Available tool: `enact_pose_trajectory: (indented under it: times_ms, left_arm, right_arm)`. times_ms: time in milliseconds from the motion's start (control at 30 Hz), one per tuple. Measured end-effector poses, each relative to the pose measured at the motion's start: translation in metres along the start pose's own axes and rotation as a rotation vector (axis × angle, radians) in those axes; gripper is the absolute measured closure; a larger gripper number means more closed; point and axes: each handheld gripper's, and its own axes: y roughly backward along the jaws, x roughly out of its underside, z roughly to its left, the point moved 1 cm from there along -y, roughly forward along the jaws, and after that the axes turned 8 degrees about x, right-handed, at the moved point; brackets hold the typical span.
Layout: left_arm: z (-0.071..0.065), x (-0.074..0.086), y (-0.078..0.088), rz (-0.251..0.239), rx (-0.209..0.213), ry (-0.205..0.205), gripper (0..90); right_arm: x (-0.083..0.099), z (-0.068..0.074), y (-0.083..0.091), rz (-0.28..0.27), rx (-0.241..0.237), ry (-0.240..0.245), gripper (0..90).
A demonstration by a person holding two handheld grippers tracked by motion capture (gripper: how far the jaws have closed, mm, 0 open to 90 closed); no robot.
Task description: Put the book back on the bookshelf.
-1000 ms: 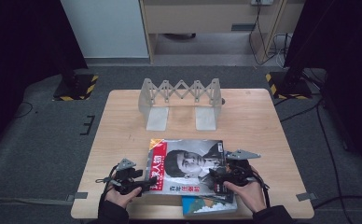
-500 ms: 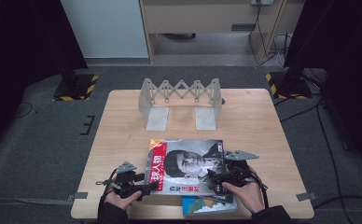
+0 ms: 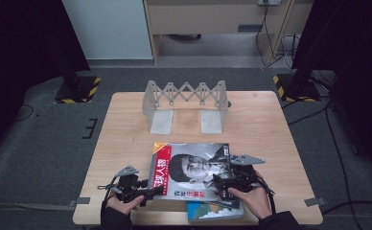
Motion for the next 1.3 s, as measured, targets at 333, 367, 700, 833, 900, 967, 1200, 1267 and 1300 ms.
enact_pose_trajectory:
  times_ms: [333, 367, 700, 833, 900, 967, 1200, 1267, 1300]
  left_arm:
    - [-0.002, -0.007, 0.003, -0.073, 0.031, 0.002, 39.0]
    - [-0.001, -0.007, 0.001, -0.069, 0.036, 0.006, 39.3]
    - [0.001, -0.013, -0.017, -0.025, 0.07, 0.034, 48.4]
    - [-0.002, -0.015, -0.016, -0.042, 0.08, 0.029, 52.5]
    - [-0.003, -0.017, -0.014, -0.05, 0.081, 0.047, 55.7]
    - [-0.003, -0.019, -0.014, -0.045, 0.074, 0.056, 57.8]
    - [-0.005, -0.023, -0.01, -0.059, 0.073, 0.072, 68.5]
    - [-0.006, -0.024, -0.009, -0.065, 0.073, 0.079, 71.3]
    - [-0.007, -0.024, -0.009, -0.064, 0.073, 0.081, 72.0]
  right_arm:
    - [0.0, 0.0, 0.0, -0.003, -0.003, -0.003, 12.1]
    - [0.0, 0.0, 0.0, -0.003, -0.003, -0.004, 12.0]
    - [0.0, 0.0, -0.001, -0.007, -0.006, -0.01, 11.0]
    - [0.001, 0.0, -0.001, -0.006, -0.009, -0.009, 10.7]
    - [0.001, 0.0, 0.0, -0.005, -0.01, -0.015, 10.5]
    - [0.001, 0.0, -0.001, -0.006, -0.012, -0.012, 10.4]
    - [0.0, -0.002, 0.0, -0.008, -0.023, -0.03, 10.9]
    - [0.0, -0.003, 0.0, -0.007, -0.028, -0.039, 11.5]
    - [0.0, -0.003, 0.0, -0.007, -0.029, -0.042, 11.7]
